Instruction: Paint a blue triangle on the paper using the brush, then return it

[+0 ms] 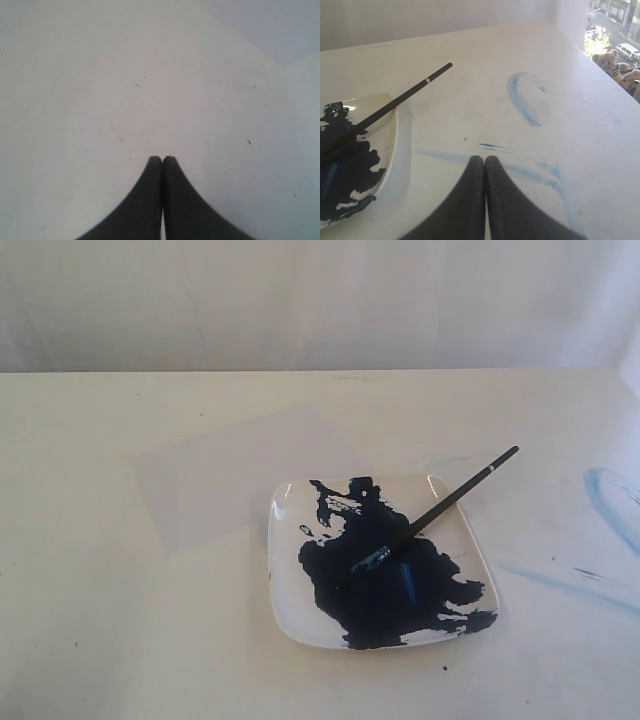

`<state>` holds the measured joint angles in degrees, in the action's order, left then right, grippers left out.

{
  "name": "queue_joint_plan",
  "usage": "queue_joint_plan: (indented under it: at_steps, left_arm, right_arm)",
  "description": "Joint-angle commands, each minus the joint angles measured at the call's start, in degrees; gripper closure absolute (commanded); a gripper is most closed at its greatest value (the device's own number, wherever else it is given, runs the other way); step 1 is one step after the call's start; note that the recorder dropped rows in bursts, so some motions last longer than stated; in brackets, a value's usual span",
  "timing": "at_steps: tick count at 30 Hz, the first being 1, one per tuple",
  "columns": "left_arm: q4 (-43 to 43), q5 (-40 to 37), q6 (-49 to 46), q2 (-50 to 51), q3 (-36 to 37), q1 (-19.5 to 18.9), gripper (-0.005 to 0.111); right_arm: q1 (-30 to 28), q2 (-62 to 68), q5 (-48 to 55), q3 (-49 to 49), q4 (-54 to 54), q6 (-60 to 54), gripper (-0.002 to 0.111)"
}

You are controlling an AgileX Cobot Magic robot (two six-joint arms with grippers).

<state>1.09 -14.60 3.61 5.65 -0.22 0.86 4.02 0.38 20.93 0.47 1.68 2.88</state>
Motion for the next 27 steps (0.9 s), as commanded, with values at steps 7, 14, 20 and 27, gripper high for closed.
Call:
queue_joint_plan:
  at_steps: [7, 14, 20, 27]
  left_arm:
    - [-0.2, -0.1, 0.0, 0.3, 0.2, 0.5, 0.107]
    - [-0.2, -0.1, 0.0, 0.3, 0.2, 0.5, 0.107]
    - [-0.2, -0.1, 0.0, 0.3, 0.2, 0.5, 0.107]
    - [-0.2, -0.1, 0.0, 0.3, 0.2, 0.5, 0.107]
  right_arm:
    - [-0.4, -0.4, -15.2, -0.5, -0.1, -0.5, 0.108]
    - [-0.4, -0.4, -23.8, -0.5, 6.0, 11.2, 0.108]
    - [-0.4, -0.4, -23.7, -0.5, 6.9, 24.0, 0.108]
    - [-0.4, -0.4, -22.9, -0.9, 6.3, 28.4, 0.108]
